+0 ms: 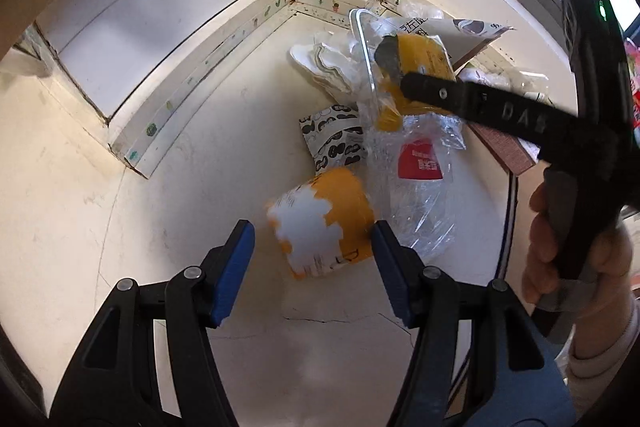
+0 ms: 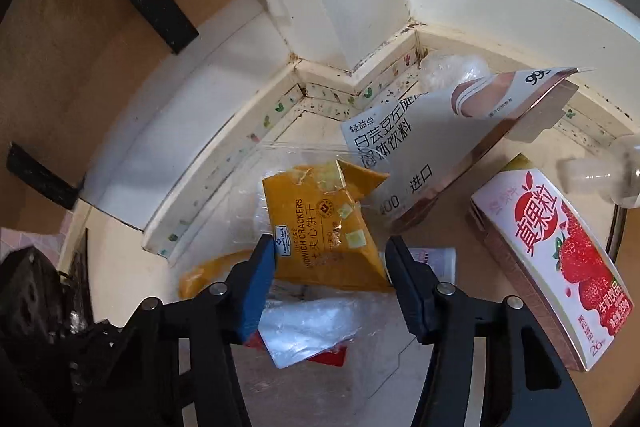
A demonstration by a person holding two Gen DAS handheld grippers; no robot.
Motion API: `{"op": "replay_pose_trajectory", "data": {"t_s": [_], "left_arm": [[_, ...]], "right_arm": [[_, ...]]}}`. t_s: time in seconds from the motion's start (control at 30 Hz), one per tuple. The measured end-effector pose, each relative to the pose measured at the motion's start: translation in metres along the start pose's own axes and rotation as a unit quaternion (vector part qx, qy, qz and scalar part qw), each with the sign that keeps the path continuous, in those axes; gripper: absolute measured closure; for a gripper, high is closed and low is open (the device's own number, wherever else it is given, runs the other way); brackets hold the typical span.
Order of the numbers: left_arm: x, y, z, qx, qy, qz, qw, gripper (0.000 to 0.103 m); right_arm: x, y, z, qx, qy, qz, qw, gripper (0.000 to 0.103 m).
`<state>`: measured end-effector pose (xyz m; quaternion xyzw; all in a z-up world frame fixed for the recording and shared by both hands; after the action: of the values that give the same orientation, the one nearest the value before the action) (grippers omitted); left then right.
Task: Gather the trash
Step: 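Grasp the orange-white cake cup with the left tool while the right grasps the yellow cracker packet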
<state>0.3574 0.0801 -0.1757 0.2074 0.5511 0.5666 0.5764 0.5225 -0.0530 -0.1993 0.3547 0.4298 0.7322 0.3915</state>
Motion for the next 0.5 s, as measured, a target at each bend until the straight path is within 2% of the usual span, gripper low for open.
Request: {"op": "replay_pose_trajectory", "data": {"t_s": [0.3,0.5], "left_arm": [[0.0,-0.003,0.002,0.007,0.022,-0.01,0.9997,0.045],[-0.001,-0.009,0.007,0.004,0.046,-0.017,0.9988,0.045]], "right_arm": [[-0.01,0.016,-0.015,-0.035,0.015,-0.041,0.998,0.053],[-0.02,0.037,-0.023,-0.052,0.002,-0.034,0.998,0.053]]}}
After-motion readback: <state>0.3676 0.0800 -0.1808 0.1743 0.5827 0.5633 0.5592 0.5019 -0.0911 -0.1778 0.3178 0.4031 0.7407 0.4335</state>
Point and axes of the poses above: each gripper's, at about its wrist camera, not at the fingertips, and y roughly against the way its jaws point, x to its left, z to its top, the point moved 1 cm from there along -y, roughly the way its jaws point, and after that the axes turned 13 degrees about -z, right-handed, at the moved point
